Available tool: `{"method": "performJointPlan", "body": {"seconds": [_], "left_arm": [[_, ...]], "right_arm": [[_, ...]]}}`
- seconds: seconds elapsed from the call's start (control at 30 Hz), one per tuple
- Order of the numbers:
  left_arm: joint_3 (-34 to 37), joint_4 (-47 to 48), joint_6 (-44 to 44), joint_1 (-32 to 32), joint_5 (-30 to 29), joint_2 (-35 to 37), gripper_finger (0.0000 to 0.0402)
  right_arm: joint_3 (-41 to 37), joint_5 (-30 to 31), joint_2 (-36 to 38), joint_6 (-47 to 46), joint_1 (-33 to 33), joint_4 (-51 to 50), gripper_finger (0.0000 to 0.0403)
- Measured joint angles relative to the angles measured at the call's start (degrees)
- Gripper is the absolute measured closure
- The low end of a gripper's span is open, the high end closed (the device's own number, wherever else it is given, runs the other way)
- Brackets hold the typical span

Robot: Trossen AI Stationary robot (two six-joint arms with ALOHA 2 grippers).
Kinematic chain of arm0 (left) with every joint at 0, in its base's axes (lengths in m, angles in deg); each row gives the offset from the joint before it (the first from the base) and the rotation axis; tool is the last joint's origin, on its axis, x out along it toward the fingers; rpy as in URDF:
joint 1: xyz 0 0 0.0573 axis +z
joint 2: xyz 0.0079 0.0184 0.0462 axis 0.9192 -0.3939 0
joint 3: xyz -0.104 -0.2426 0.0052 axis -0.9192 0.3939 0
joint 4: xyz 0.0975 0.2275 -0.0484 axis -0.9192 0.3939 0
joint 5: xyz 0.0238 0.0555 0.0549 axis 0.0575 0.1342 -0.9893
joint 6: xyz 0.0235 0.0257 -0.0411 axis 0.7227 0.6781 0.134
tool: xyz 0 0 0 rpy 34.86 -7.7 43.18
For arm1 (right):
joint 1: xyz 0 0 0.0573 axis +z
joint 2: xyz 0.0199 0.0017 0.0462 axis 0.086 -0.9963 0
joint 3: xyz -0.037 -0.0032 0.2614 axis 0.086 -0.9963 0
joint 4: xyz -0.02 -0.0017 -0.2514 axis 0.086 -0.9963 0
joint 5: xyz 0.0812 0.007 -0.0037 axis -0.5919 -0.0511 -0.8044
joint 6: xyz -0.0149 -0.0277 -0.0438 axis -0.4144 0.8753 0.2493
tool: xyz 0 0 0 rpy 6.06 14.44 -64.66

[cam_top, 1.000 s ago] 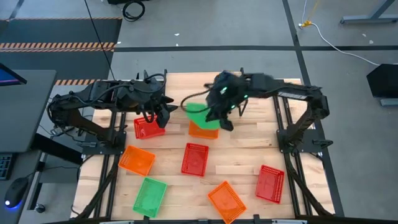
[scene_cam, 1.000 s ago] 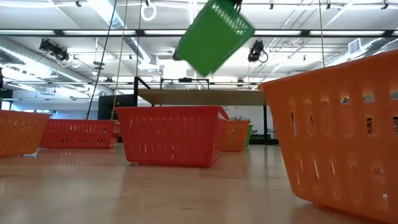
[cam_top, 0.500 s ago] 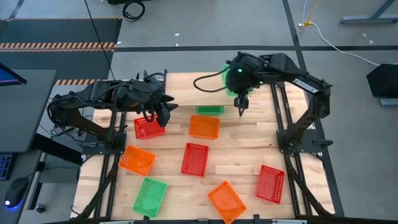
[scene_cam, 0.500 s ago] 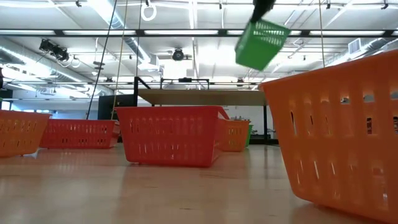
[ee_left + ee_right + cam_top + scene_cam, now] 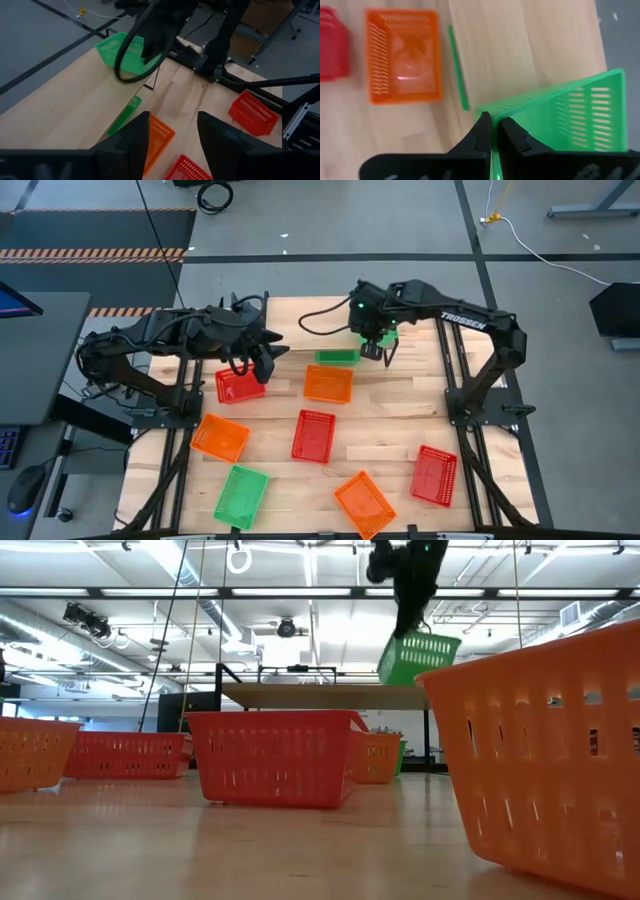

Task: Stack baskets on shelf by color
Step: Put the middle green bin on the shelf

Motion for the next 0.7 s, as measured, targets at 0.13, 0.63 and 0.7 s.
{"method": "performJointPlan", "body": {"seconds": [0.13,0.63,0.7], "left_arm": [[-0.02,0.03,0.0,0.02,0.0,0.0,0.0228],[0.0,3.8,-1.77,0.48,0.02,-0.04,0.0228],[-0.02,3.9,-1.89,0.48,0.0,-0.04,0.0228]], "right_arm": [[-2.42,-0.61,0.09,-2.23,-0.37,2.15,0.0382],[-1.61,-0.08,0.28,-3.33,-0.71,6.49,0.0287],[-1.95,-0.09,0.29,-3.28,-1.25,6.23,0.0276]]}}
